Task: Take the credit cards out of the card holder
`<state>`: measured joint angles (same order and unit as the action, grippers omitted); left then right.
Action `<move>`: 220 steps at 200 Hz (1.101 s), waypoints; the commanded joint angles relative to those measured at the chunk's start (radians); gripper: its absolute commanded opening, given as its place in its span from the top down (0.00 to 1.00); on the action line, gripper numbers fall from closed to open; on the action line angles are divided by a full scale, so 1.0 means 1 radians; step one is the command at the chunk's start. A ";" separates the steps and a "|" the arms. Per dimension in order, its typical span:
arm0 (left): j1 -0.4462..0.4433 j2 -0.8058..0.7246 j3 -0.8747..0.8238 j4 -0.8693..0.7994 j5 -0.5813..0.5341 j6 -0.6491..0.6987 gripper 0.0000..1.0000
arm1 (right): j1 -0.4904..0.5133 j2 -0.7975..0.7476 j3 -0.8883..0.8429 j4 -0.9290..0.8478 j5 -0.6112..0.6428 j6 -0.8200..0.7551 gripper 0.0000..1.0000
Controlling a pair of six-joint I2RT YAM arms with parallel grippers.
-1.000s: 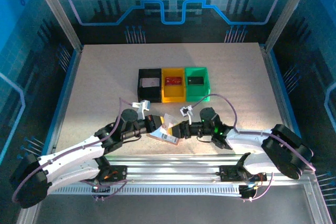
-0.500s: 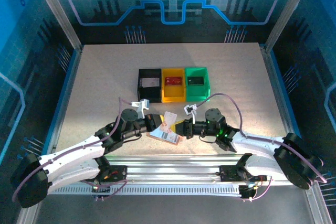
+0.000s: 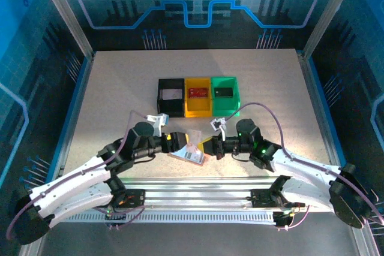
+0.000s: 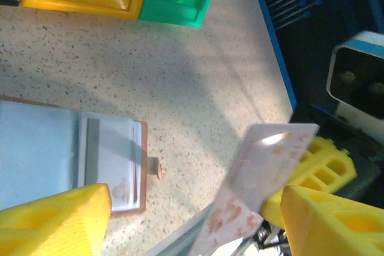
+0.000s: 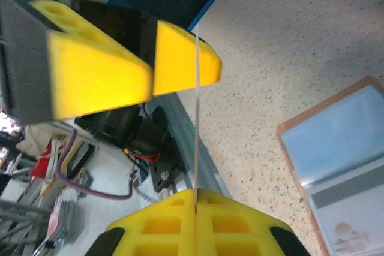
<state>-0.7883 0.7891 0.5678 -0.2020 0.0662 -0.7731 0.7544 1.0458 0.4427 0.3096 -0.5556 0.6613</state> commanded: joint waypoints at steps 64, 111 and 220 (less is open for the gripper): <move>0.007 0.188 0.385 -0.626 0.285 0.382 0.25 | 0.038 0.093 0.128 -0.257 -0.330 -0.200 1.00; 0.005 0.327 0.462 -0.751 0.460 0.511 0.35 | 0.070 0.107 0.117 -0.219 -0.375 -0.202 1.00; 0.004 0.375 0.472 -0.746 0.642 0.548 0.63 | 0.122 0.135 0.125 -0.176 -0.434 -0.201 1.00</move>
<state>-0.7864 1.1542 1.0271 -0.9398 0.6373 -0.2348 0.8642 1.1812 0.5388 0.1089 -0.9619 0.4767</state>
